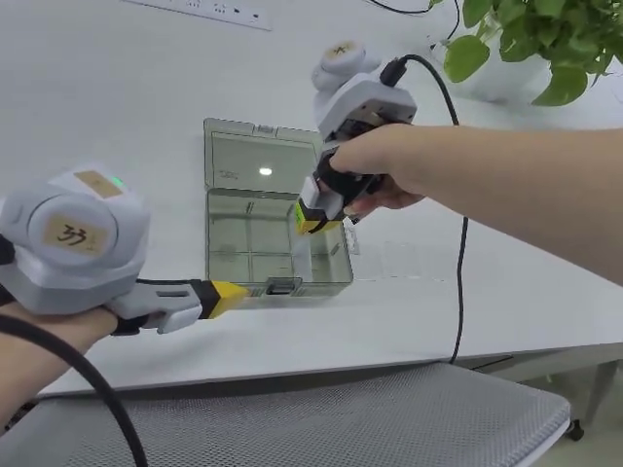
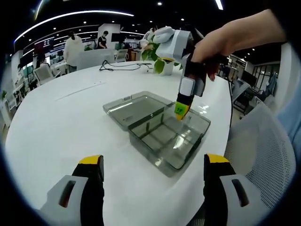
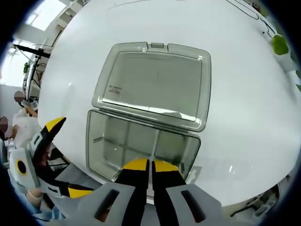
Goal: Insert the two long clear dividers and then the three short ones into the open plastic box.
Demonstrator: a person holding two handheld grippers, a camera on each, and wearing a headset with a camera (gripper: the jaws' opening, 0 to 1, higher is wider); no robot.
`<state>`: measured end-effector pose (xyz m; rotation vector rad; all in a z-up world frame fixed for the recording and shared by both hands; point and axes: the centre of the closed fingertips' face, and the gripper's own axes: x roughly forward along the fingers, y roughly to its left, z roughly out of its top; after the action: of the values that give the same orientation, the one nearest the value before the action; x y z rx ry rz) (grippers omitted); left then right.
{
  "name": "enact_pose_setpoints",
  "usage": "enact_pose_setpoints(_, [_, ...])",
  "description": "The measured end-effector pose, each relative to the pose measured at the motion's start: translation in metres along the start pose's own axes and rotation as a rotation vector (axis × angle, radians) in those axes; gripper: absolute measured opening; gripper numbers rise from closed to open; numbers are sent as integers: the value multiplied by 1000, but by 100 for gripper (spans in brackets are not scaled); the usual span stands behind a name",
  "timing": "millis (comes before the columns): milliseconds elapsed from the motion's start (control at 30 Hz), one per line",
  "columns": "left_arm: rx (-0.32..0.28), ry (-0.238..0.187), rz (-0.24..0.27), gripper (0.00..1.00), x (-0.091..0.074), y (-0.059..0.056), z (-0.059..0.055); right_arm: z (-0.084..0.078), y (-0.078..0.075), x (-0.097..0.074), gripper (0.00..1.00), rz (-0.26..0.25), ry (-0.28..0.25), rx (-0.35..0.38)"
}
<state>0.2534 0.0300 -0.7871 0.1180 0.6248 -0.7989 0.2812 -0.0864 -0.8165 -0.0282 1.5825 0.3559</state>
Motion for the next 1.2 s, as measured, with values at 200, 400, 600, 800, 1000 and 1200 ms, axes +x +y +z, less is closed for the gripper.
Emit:
enact_pose_setpoints(200, [1,-2,1,89,-1,0,0,-2,2,-4,5,16,-29,-16])
enact_pose_setpoints(400, [-1,-3,1,89,-1,0,0,6,-2,-5,21,19,-63,-27])
enact_pose_setpoints(600, [0,-5,0,89,-1,0,1,10,0,-4,38,39,-86,-48])
enact_pose_setpoints(800, [9,-3,5,89,-2,1,3,10,7,-3,49,66,-96,-68])
enact_pose_setpoints(1000, [11,-7,10,89,-3,2,4,8,11,-1,62,69,-120,-90])
enact_pose_setpoints(1200, [13,-5,14,89,-5,3,4,11,18,-4,68,79,-158,-125])
